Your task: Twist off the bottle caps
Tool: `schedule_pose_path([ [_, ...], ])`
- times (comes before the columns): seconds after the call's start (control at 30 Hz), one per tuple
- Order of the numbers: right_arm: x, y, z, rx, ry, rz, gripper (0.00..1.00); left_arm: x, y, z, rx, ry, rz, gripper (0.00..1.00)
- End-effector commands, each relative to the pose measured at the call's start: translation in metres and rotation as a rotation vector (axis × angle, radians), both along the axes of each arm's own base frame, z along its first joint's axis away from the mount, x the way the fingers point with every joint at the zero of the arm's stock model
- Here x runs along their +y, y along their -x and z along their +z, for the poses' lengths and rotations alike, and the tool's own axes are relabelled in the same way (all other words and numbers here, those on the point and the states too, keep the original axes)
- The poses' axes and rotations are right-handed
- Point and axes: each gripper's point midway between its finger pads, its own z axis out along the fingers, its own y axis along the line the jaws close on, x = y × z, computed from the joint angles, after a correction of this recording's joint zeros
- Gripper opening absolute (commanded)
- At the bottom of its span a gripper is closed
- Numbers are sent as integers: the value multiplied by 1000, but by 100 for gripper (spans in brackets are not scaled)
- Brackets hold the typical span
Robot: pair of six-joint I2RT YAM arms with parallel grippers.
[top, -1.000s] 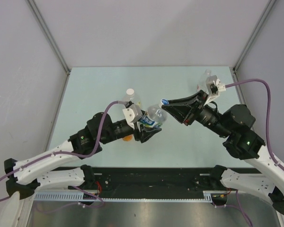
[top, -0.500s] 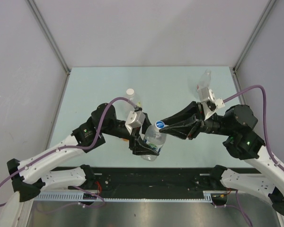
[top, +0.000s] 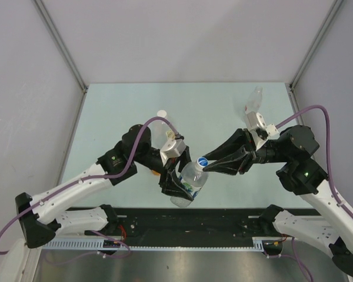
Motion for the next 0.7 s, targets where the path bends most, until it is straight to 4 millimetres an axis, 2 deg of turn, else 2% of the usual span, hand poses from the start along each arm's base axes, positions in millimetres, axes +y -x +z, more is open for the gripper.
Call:
schedule_pose_path([
  [0.0, -6, 17, -24, 7, 77, 113, 0, 11, 14, 35, -94, 142, -110, 0],
  [0.23, -10, 22, -31, -2, 102, 145, 0, 10, 7, 33, -101, 137, -84, 0],
  [0.33, -8, 6, -30, 35, 99, 38, 3, 6, -5, 31, -125, 130, -5, 0],
  [0.37, -9, 0, -30, 43, 97, 7, 29, 5, -9, 26, -111, 97, 28, 0],
  [0.4, -9, -8, -28, 64, 90, -42, 40, 2, -18, 25, -137, 95, 83, 0],
  [0.47, -12, -20, -24, 82, 73, -114, 72, 0, -28, 21, -142, 62, 146, 0],
  [0.5, -13, -32, -20, 108, 56, -189, 77, -1, -33, 19, -155, 54, 173, 0],
  [0.57, -19, -41, -11, 119, 24, -259, 87, -3, -47, 15, -165, 27, 256, 0],
  [0.6, -23, -52, -6, 127, -2, -331, 90, -3, -52, 14, -173, 24, 289, 0],
  [0.67, -29, -59, 5, 143, -39, -391, 95, -3, -65, 10, -184, 7, 365, 0],
])
